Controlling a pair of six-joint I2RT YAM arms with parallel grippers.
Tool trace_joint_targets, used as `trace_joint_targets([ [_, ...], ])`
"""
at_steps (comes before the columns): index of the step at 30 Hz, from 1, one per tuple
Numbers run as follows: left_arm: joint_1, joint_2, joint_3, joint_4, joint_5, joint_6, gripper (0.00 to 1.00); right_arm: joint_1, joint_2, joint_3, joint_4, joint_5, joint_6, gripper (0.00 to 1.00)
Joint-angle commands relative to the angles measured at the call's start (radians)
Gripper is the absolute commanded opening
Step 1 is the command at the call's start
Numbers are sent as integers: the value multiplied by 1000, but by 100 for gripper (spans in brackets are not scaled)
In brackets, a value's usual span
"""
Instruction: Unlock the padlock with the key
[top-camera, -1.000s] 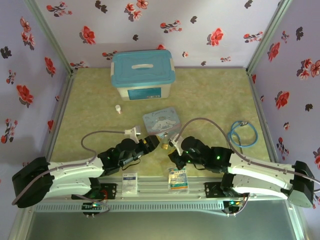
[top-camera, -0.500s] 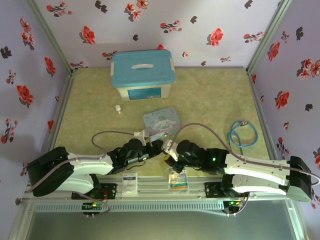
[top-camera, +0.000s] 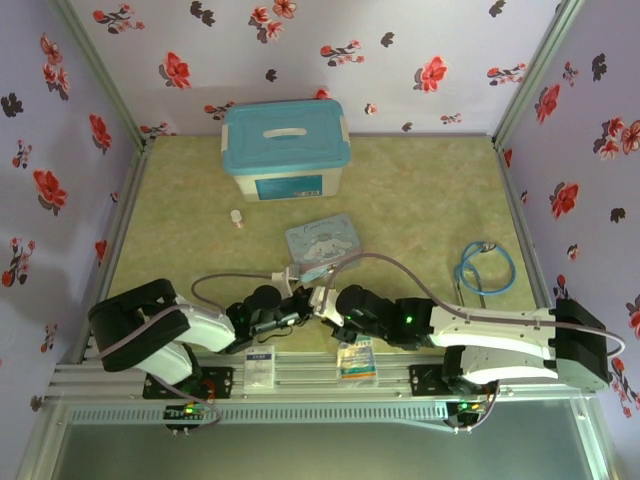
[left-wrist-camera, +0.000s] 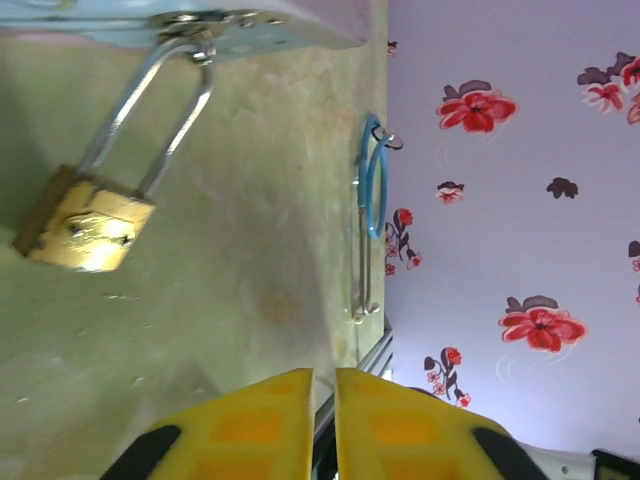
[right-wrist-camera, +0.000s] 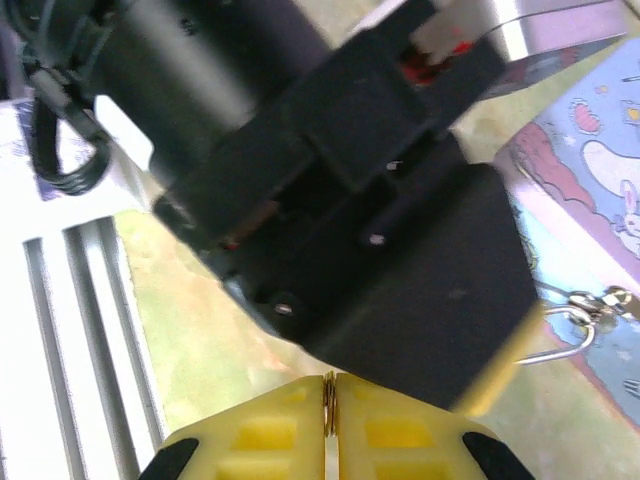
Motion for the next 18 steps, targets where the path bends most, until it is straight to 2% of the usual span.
trace_joint_targets([
  [1, -5, 13, -9, 113, 13, -28, 12, 6, 13, 42, 24, 120, -42, 9],
  [7, -4, -2, -5, 106, 14, -23, 9, 7, 15, 29, 41, 194, -53, 9],
  [9, -3, -4, -9, 95, 9, -17, 12, 6, 5, 25, 48, 210, -39, 9],
  [11, -5, -8, -45, 115, -43, -24, 26, 6, -15, 14, 65, 202, -6, 8],
  [13, -3, -41, -85, 115, -97, -10, 29, 1, -39, -1, 79, 190, 42, 9],
  [18, -3, -189, -102, -44, -174, -25, 55, -35, -72, -24, 89, 161, 168, 9],
])
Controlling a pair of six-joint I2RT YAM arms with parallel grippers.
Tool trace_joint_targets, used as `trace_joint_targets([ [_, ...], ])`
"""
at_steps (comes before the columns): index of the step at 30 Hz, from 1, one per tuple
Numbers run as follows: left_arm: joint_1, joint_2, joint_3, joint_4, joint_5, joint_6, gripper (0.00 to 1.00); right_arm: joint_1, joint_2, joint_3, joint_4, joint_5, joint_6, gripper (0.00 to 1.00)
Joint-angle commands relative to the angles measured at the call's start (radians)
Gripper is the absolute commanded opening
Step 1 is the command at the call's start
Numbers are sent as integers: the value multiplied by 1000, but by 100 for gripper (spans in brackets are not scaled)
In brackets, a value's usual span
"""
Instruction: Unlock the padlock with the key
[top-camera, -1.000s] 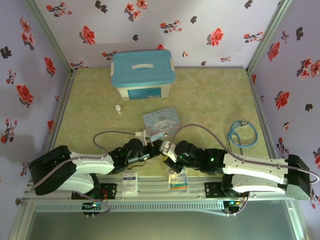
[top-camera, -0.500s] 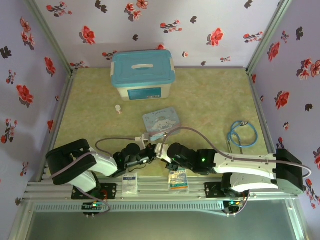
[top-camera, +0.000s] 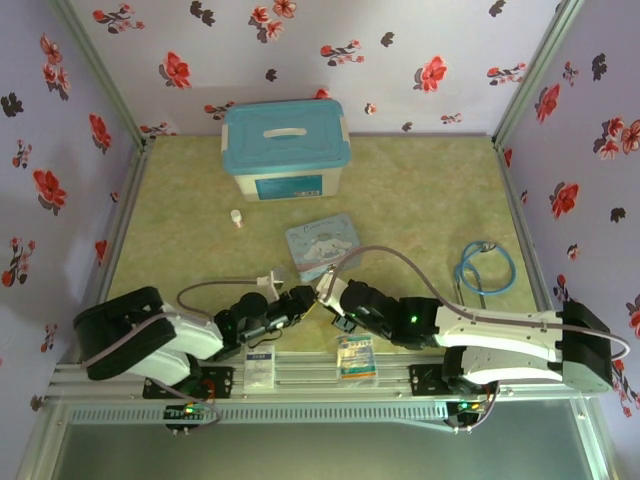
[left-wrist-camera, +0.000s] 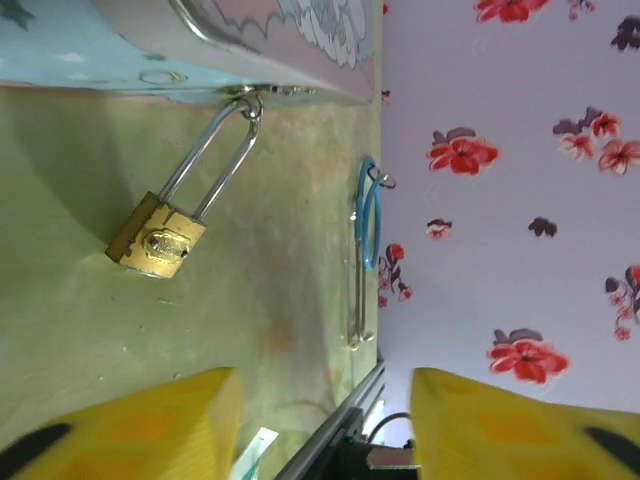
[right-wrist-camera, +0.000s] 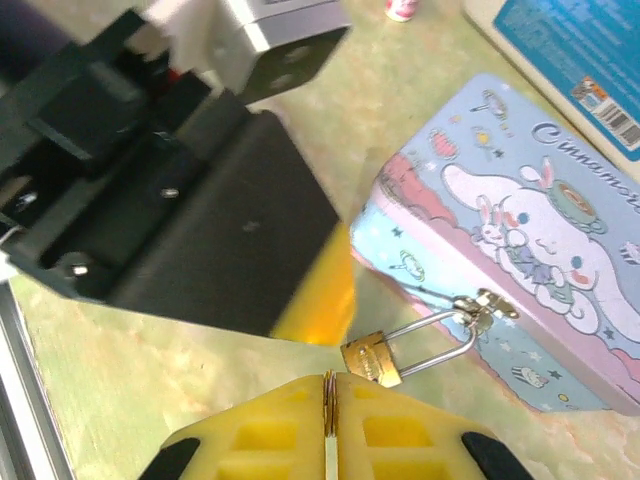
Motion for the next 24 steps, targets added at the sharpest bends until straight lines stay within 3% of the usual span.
trace_joint_targets([
  [1, -19, -92, 5, -77, -96, -22, 62, -23, -24, -18, 47, 17, 128, 9],
  [8, -117, -208, 29, -82, -315, -154, 94, -34, -20, -20, 188, -36, 237, 9],
  [14, -192, -249, -2, -94, -489, -353, 100, -34, -16, -45, 328, -40, 264, 9],
  [18, -200, -219, 10, -58, -510, -410, 100, -31, 26, -74, 448, -65, 273, 9],
  [24, -199, -120, 1, 140, -560, -428, 100, -12, 98, -74, 547, -102, 279, 8],
])
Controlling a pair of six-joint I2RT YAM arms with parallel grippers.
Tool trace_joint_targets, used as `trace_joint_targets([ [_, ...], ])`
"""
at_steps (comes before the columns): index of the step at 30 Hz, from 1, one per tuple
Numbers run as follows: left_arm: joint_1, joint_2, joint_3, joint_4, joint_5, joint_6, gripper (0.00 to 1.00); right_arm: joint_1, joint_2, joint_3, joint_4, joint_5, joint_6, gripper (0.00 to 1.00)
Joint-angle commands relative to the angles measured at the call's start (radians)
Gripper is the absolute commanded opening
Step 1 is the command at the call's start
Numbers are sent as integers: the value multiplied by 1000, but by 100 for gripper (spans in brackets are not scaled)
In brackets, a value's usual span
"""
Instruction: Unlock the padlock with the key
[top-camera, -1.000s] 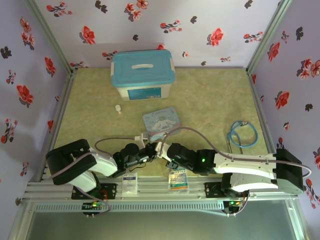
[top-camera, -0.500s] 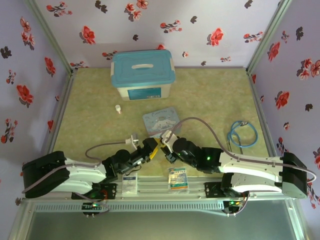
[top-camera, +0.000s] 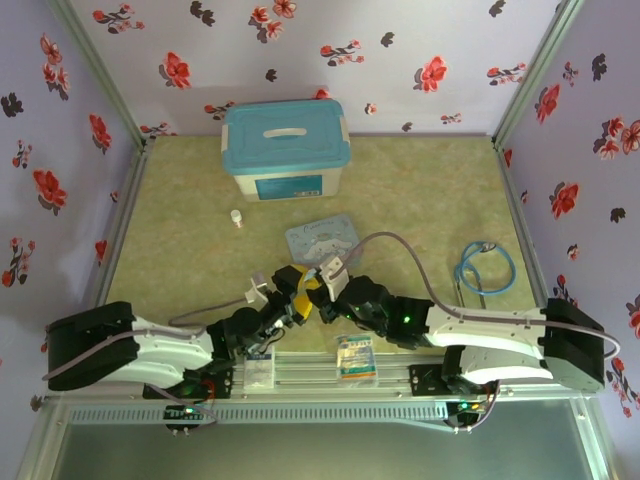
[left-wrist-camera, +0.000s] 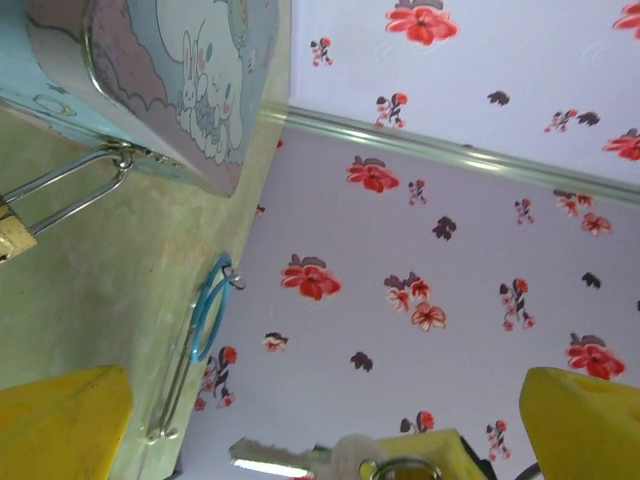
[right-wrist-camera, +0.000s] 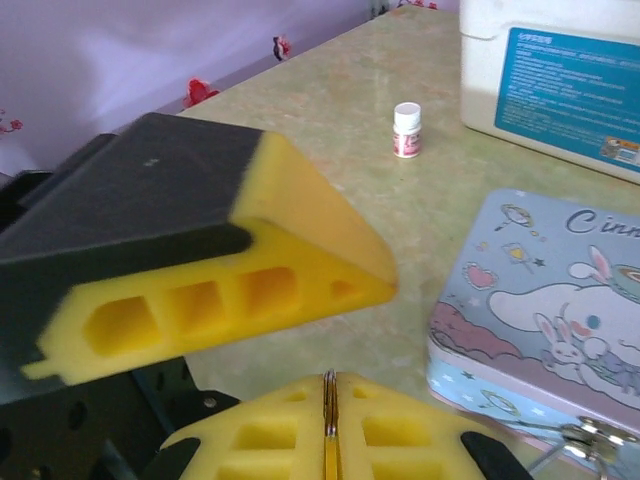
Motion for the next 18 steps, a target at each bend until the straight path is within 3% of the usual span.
trace_joint_targets([
  [1, -5, 45, -3, 150, -69, -48, 100, 16, 28, -11, 110, -22, 25, 8],
  [6, -5, 51, -7, 171, -68, -48, 96, 31, 44, -25, 116, -22, 30, 9],
  [11, -3, -23, -44, 150, -100, 7, 76, 39, 11, -79, 123, 3, 42, 9],
  [18, -2, -100, -33, 49, -94, 38, 61, 39, -49, -99, 82, 10, 40, 9],
])
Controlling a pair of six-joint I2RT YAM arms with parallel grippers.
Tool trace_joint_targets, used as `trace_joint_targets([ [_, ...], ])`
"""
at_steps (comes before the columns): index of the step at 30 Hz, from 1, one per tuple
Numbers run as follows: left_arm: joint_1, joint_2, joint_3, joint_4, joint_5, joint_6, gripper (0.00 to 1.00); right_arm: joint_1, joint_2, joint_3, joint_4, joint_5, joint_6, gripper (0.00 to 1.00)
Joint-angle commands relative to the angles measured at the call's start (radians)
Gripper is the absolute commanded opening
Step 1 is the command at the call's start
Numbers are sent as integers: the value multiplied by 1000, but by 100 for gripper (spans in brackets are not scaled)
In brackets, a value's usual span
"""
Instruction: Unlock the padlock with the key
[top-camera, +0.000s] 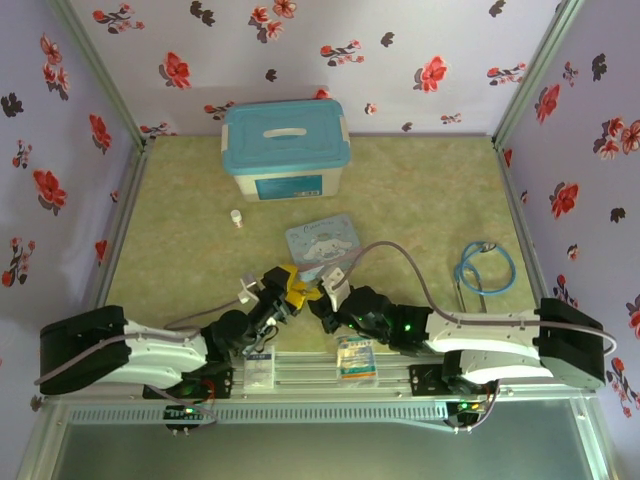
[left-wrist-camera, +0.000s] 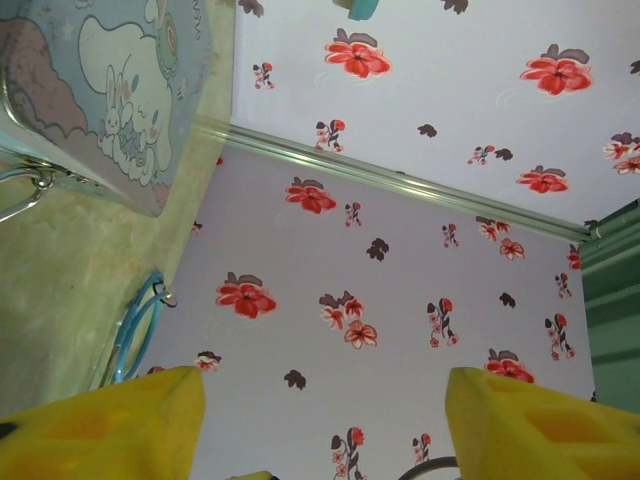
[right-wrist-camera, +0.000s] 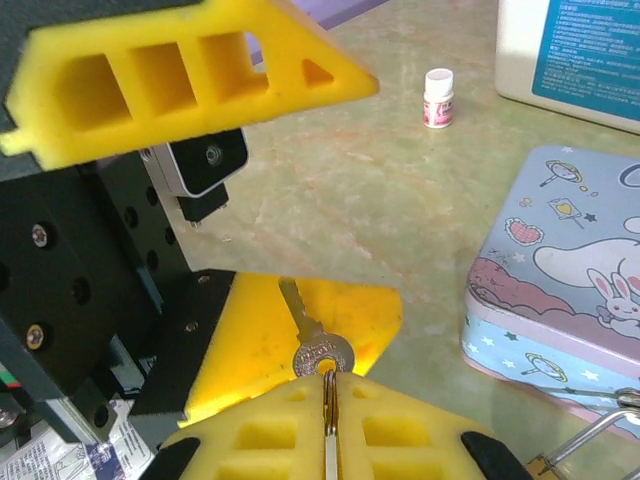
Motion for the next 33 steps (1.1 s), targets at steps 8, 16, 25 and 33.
trace_joint_targets([
  [8, 1, -4, 13, -86, -7, 48, 55, 7, -70, -11, -12, 29, 3, 9],
  [16, 17, 18, 26, -60, 21, 78, 33, 6, -45, 0, -40, 9, -22, 10],
  [25, 37, -2, 23, -90, 47, 102, 6, 6, -67, -6, -45, 24, -20, 11],
  [33, 166, -134, 165, -410, 283, 475, 0, -187, -225, -38, -196, -134, 136, 98],
])
